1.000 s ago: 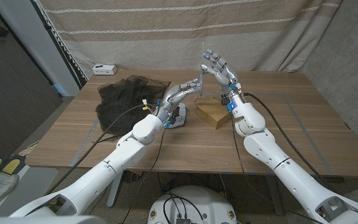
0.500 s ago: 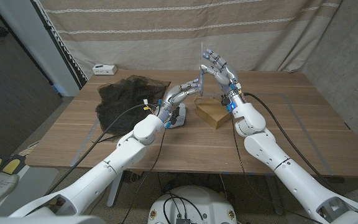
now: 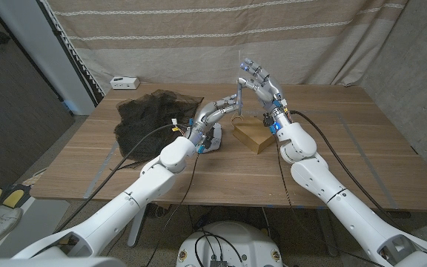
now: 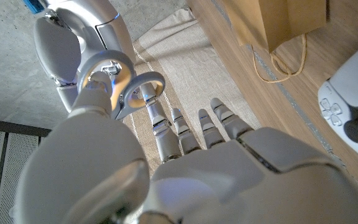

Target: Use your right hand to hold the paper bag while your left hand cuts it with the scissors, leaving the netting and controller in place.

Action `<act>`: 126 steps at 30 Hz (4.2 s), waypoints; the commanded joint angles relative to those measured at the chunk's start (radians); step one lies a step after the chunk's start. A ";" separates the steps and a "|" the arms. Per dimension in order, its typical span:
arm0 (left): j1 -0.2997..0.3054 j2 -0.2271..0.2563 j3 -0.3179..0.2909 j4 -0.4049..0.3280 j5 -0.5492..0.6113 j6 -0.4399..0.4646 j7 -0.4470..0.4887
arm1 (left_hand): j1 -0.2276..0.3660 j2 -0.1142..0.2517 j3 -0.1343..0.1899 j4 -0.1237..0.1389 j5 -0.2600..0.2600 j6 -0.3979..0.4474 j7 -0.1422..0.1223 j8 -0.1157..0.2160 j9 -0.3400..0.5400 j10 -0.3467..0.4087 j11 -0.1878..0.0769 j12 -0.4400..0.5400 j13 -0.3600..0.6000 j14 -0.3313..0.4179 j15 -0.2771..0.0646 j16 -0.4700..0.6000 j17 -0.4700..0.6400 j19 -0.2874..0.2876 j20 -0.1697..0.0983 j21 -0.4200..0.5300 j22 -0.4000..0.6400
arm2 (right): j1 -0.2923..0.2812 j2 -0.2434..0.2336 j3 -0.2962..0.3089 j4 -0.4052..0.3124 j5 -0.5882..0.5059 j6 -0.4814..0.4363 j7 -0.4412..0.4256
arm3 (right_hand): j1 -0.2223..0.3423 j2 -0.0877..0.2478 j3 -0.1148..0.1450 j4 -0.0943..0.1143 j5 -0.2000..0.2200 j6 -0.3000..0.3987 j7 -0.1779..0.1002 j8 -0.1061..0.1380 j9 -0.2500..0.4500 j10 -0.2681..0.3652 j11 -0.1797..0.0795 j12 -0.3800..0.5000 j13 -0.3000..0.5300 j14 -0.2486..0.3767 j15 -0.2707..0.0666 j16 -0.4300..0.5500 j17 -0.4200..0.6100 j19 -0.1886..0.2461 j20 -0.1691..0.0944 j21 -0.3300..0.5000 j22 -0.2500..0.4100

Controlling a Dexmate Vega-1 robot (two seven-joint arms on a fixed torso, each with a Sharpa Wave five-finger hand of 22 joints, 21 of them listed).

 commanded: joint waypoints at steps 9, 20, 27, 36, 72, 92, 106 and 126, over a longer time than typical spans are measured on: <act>0.001 -0.003 0.008 -0.006 0.068 0.002 0.052 | 0.017 0.002 -0.006 0.000 0.005 -0.002 0.009 -0.008 -0.001 0.014 -0.001 0.006 0.006 0.004 -0.167 0.007 0.003 0.005 -0.138 0.004 0.002 | 0.006 0.013 -0.010 0.011 -0.008 0.003 -0.002 | 0.013 -0.005 0.009 -0.001 0.004 0.005 -0.005 -0.004 0.001 0.002 0.000 -0.009 0.002 0.094 -0.250 -0.001 0.000 -0.010 -0.145 0.010 -0.001; 0.008 -0.006 0.007 -0.018 0.107 0.016 0.091 | 0.016 -0.001 -0.014 0.002 0.004 -0.009 0.013 -0.016 -0.001 0.013 0.005 0.006 0.006 0.006 -0.164 0.007 0.003 0.005 -0.135 0.004 0.002 | 0.014 0.020 -0.014 0.019 -0.002 -0.004 0.000 | 0.016 -0.005 0.010 -0.002 0.006 0.003 -0.009 -0.006 0.000 0.004 -0.001 -0.010 0.002 0.095 -0.250 -0.002 0.000 -0.016 -0.146 0.014 -0.002; 0.012 -0.014 0.005 -0.017 0.118 0.015 0.112 | 0.001 -0.013 -0.032 0.006 0.003 -0.004 0.019 -0.020 -0.001 0.024 0.007 0.010 0.006 0.013 -0.163 0.010 0.003 0.011 -0.131 0.005 0.002 | 0.017 0.026 -0.020 0.023 0.000 -0.006 0.002 | 0.017 -0.005 0.011 -0.002 0.007 0.005 -0.010 -0.006 0.000 0.003 -0.002 -0.011 0.002 0.095 -0.250 -0.001 0.001 -0.019 -0.146 0.015 -0.003; 0.011 -0.022 0.008 0.002 0.148 -0.021 0.127 | -0.003 -0.009 -0.047 0.008 0.005 0.035 0.035 -0.014 -0.003 0.048 0.003 0.017 0.005 0.026 -0.167 0.012 0.003 0.021 -0.133 0.007 0.002 | 0.025 0.037 -0.025 0.040 -0.009 0.009 0.005 | 0.018 -0.006 0.011 -0.002 0.008 0.005 -0.012 -0.006 -0.001 0.003 -0.009 -0.012 0.001 0.093 -0.250 -0.002 0.002 -0.022 -0.145 0.017 -0.005; 0.000 -0.057 0.017 0.038 0.131 -0.054 0.107 | 0.063 0.048 -0.029 0.002 0.007 0.092 -0.004 -0.029 -0.012 0.062 -0.008 0.011 0.004 0.033 -0.174 0.008 0.004 0.029 -0.139 0.007 0.003 | 0.010 0.049 -0.029 0.025 0.007 0.014 0.005 | 0.021 -0.004 0.013 0.000 0.010 0.010 -0.020 -0.006 -0.003 0.012 -0.011 -0.014 0.001 0.089 -0.250 -0.004 0.005 -0.037 -0.144 0.024 -0.009; 0.005 -0.059 0.020 0.036 0.135 -0.064 0.106 | 0.046 0.022 -0.049 0.011 -0.003 0.072 0.010 -0.054 -0.012 0.060 -0.004 0.007 0.004 0.034 -0.172 0.007 0.005 0.027 -0.141 0.005 0.004 | 0.000 0.059 -0.026 0.032 -0.038 0.043 -0.031 | 0.022 -0.004 0.013 0.001 0.011 0.022 -0.031 -0.002 -0.003 0.018 -0.031 -0.015 0.000 0.090 -0.250 -0.004 0.005 -0.045 -0.147 0.031 -0.009; 0.003 -0.067 0.017 0.044 0.135 -0.060 0.115 | 0.005 0.013 -0.072 0.028 -0.006 0.080 0.011 -0.060 -0.011 0.065 0.000 0.008 0.005 0.039 -0.171 0.010 0.006 0.030 -0.133 0.007 0.004 | 0.009 0.071 -0.031 0.048 -0.053 0.047 -0.046 | 0.024 -0.002 0.013 0.001 0.012 0.028 -0.038 -0.001 -0.003 0.021 -0.040 -0.016 0.000 0.089 -0.250 -0.005 0.003 -0.052 -0.148 0.035 -0.010; 0.006 -0.068 0.018 0.030 0.139 -0.049 0.126 | 0.015 0.027 -0.072 0.024 -0.003 0.103 0.018 -0.059 -0.010 0.079 -0.005 0.011 0.005 0.054 -0.176 0.013 0.005 0.039 -0.136 0.009 0.004 | 0.001 0.085 -0.043 0.049 -0.094 0.080 -0.061 | 0.033 -0.002 0.015 -0.003 0.015 0.044 -0.055 0.002 -0.004 0.041 -0.051 -0.011 0.000 0.088 -0.250 -0.002 0.005 -0.056 -0.152 0.036 -0.012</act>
